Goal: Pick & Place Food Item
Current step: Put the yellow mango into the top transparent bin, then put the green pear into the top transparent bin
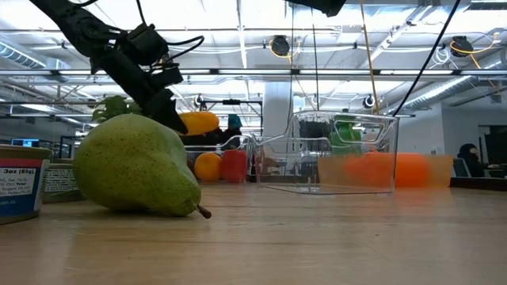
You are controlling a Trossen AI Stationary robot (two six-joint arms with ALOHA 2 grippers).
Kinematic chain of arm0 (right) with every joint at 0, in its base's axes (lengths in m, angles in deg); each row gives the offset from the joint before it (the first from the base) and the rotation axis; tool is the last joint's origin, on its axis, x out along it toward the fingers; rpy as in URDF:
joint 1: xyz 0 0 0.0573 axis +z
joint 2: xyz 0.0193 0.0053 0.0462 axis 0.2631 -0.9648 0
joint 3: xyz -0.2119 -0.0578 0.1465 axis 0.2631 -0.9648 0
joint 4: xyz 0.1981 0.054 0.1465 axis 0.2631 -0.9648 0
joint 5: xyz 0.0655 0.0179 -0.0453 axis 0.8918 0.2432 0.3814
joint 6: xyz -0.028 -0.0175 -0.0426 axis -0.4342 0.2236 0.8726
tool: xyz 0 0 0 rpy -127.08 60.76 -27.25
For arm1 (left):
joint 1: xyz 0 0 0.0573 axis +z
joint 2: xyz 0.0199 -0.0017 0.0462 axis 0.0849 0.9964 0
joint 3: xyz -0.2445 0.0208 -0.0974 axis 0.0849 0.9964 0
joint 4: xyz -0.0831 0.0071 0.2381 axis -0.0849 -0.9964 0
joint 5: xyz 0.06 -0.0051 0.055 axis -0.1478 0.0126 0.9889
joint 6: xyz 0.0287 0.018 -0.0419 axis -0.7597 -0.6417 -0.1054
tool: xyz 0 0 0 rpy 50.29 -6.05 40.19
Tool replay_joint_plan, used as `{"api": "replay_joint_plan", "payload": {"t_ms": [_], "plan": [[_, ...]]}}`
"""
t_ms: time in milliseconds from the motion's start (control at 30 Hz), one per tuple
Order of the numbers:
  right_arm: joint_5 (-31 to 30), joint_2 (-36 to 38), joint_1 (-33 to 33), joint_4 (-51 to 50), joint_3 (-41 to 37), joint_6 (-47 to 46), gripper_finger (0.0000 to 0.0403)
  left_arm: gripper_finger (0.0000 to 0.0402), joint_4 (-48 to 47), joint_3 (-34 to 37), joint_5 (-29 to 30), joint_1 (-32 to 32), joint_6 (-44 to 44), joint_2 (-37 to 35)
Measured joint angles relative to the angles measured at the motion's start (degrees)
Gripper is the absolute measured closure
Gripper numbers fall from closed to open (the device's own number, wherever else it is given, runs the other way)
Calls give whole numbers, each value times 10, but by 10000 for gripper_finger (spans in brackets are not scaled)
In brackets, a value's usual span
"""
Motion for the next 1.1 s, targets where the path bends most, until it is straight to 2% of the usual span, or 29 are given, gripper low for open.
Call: {"api": "replay_joint_plan", "payload": {"t_ms": [133,300,433,600,700,900,1000,1100], "plan": [[0,0,0,-7,0,-3,97,110,-2,0,3,0,21,0],[0,0,0,-12,0,-13,97,77,-2,0,43,-1,42,0],[0,0,0,-12,0,-13,97,66,1,0,47,-1,48,0],[0,0,0,-14,0,-14,97,72,-3,0,45,-2,70,-14],[0,0,0,-14,0,-14,97,80,-19,0,4,-3,76,-42],[1,0,0,-14,0,-19,97,96,-56,0,-132,-24,134,-138],[3,-4,0,-12,0,-46,97,101,-83,0,-136,-60,150,-199],[28,-17,0,-10,0,-66,97,98,-104,0,-96,-112,173,-256]]}}
